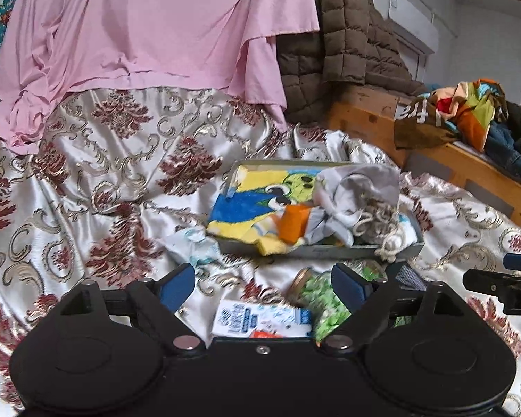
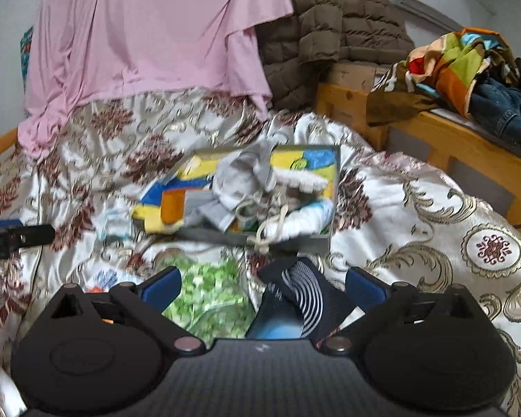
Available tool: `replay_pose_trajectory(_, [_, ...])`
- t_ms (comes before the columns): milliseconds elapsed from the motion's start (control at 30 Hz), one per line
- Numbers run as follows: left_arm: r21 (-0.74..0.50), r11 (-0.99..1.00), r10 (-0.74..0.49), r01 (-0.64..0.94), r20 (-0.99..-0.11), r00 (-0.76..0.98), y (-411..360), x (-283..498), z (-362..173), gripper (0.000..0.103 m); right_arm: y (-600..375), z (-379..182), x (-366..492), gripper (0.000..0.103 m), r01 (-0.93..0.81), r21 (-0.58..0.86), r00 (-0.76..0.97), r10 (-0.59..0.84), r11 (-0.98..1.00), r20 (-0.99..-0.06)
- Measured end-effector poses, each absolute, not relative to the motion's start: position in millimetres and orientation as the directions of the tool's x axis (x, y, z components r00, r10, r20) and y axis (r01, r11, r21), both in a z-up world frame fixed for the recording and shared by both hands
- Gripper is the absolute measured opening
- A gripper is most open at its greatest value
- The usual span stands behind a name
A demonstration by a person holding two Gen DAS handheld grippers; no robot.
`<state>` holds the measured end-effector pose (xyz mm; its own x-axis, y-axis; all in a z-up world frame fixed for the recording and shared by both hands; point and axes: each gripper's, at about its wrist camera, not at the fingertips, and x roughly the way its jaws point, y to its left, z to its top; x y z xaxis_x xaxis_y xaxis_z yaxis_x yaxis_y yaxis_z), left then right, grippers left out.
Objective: Organize soft objects
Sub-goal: 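Close the right tool on the dark blue striped sock while the left tool moves toward the tissue packet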
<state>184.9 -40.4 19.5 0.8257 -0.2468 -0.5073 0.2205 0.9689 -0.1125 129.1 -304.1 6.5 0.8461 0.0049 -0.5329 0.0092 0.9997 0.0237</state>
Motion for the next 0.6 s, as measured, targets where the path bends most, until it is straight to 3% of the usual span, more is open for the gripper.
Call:
replay_pose_trajectory(300, [-0.030, 0.969, -0.215, 0.244, -0.588, 0.780, -24.2, 184.5, 1.6, 0.087, -288.6, -13.6, 135.2, 0.103, -0.081, -0.012, 0.762, 0.054, 0.997, -0.645])
replay_pose_trajectory(600, [-0.026, 0.985, -0.145, 0.169, -0.644, 0.751, -6.5, 208.6, -21.4, 0.087, -301.5, -22.7, 151.1, 0.103, -0.033, -0.003, 0.735, 0.022, 0.999, -0.677])
